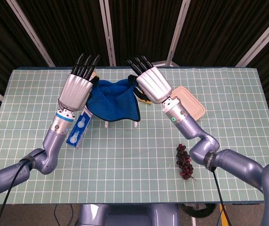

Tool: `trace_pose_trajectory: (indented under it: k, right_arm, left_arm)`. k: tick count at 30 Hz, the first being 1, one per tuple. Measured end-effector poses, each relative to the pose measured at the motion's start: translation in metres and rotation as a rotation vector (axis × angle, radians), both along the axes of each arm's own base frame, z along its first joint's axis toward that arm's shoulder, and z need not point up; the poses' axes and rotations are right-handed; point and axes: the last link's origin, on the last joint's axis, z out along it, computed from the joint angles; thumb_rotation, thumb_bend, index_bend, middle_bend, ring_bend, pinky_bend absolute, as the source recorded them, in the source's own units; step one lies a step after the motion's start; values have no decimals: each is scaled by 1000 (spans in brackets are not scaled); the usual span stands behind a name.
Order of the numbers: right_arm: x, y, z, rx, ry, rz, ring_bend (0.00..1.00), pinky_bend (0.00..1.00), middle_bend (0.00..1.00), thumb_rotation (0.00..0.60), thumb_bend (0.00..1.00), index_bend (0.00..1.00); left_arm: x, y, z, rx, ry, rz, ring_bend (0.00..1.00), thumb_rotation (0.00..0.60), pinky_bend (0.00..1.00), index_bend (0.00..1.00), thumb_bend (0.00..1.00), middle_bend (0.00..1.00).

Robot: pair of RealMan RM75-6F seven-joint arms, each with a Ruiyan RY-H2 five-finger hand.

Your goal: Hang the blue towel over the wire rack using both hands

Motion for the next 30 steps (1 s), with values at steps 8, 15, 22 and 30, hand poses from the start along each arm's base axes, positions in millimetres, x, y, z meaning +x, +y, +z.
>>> trace_pose_trajectory:
  k: [8, 15, 22, 30]
  right_arm:
    - [-18, -3, -15, 19, 30, -43, 0, 0, 58, 600, 407, 644]
    - [-46, -6, -35, 50, 57, -104, 0, 0, 58, 600, 408, 644]
    - [-72, -6, -51, 76, 85, -135, 0, 0, 58, 600, 407, 644]
    - [-92, -6, -64, 92, 104, -156, 0, 0, 59, 600, 407, 644]
  left_arm:
    - [-18, 3, -15, -50, 29, 64, 0, 600, 0, 797, 481, 0]
    - [-37, 7, -32, -82, 41, 114, 0, 600, 0, 797, 481, 0]
    - [-56, 9, -48, -132, 56, 153, 0, 600, 0, 797, 481, 0]
    - [-72, 10, -65, -167, 69, 185, 0, 600, 0, 797, 481, 0]
